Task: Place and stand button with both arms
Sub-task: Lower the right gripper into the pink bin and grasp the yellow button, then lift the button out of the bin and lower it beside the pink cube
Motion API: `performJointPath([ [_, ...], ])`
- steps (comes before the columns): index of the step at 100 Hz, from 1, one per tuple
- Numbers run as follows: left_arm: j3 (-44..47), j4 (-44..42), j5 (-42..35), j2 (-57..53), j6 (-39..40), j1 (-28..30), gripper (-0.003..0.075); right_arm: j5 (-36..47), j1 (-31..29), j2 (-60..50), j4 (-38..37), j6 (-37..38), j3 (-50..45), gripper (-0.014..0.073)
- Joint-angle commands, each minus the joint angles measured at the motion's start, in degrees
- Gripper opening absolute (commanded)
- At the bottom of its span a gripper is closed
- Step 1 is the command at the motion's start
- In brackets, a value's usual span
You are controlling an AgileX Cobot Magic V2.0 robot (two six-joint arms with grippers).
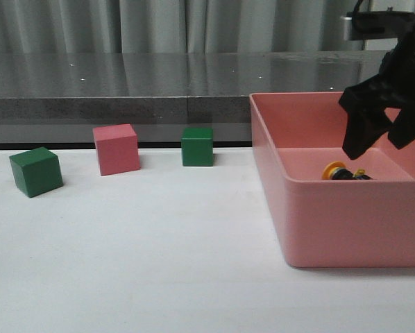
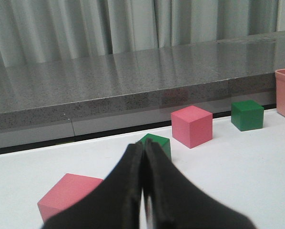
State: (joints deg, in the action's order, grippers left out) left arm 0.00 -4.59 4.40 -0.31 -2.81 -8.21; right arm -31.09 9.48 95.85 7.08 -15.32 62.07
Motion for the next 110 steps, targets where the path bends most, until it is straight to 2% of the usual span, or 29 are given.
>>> performJointPath([
  [1,2.6,0.1,-5.2,-1.5,0.4,0.2,-0.0020,3.4,0.1,-0.4,0.4,-1.2,1.7,0.0547],
  [36,2.6,0.1,-5.2,-1.5,0.4,0.2,-0.0020,4.6,0.1,6.4,0.4,-1.2,1.7,0.0530],
  [43,2.6,0.1,-5.2,-1.5,0.4,0.2,-0.0020,4.6,0.1,6.7,0.4,-1.2,1.7,0.0437],
  [52,2.6,0.1,-5.2,-1.5,0.4,0.2,-0.0020,3.9,0.1,6.3,0.4,-1.2,2.1,0.0215],
  [62,2.6,0.1,-5.2,-1.5,0.4,0.2,-0.0020,0.7,0.1,5.5,0.4,-1.2,4.2,0.0073],
  [78,2.6,0.1,-5.2,-1.5,0.4,0.2,-0.0020,-8.9,0.1,2.5,1.1,-1.2,11.3,0.0056],
  [95,2.6,0.1,-5.2,-1.5,0.4,0.2,-0.0020,-17.7,2.2,-0.3,7.7,-2.3,22.0,0.0056],
  [102,2.6,0.1,-5.2,-1.5,0.4,0.2,-0.0020,-20.8,4.2,-0.2,11.8,-6.2,26.4,0.0056],
  [110,2.6,0.1,-5.2,-1.5,0.4,0.2,-0.0020,-22.5,7.3,0.1,16.2,-15.4,29.1,0.0056],
])
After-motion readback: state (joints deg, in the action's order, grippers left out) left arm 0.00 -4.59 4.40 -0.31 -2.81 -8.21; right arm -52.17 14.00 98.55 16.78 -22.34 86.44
